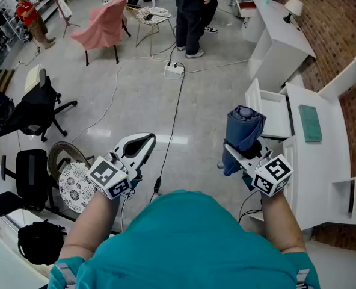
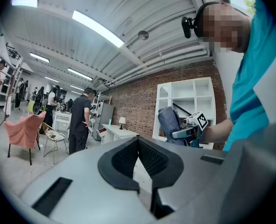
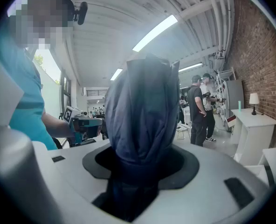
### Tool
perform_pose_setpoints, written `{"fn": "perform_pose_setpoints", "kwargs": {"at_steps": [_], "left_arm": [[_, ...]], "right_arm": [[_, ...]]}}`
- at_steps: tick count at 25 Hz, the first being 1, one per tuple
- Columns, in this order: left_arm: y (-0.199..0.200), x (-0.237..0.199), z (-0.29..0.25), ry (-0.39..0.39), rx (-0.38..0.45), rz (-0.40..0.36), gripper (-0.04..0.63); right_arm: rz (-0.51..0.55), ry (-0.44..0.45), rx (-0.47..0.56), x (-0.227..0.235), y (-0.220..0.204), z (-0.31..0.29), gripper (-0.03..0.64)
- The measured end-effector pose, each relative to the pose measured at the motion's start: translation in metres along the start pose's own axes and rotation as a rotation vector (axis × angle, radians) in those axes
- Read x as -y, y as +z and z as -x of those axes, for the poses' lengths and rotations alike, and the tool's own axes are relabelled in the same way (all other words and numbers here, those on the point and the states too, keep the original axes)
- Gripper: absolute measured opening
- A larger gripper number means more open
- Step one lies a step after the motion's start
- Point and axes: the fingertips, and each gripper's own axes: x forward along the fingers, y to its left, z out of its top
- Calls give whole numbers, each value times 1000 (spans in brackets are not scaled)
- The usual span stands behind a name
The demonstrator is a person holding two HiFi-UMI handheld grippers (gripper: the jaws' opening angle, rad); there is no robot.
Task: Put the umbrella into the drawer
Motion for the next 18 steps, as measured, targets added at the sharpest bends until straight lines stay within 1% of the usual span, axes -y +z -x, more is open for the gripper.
{"fn": "perform_pose_setpoints", "kwargs": {"at_steps": [3,18], "left_arm": [[1,2,-2,2,-14,-22,15],[4,30,-33,-8,-23,-32,15]], "right_arm": [[2,3,3,0,0,1,247],[-1,8,4,23,2,29,249]]}}
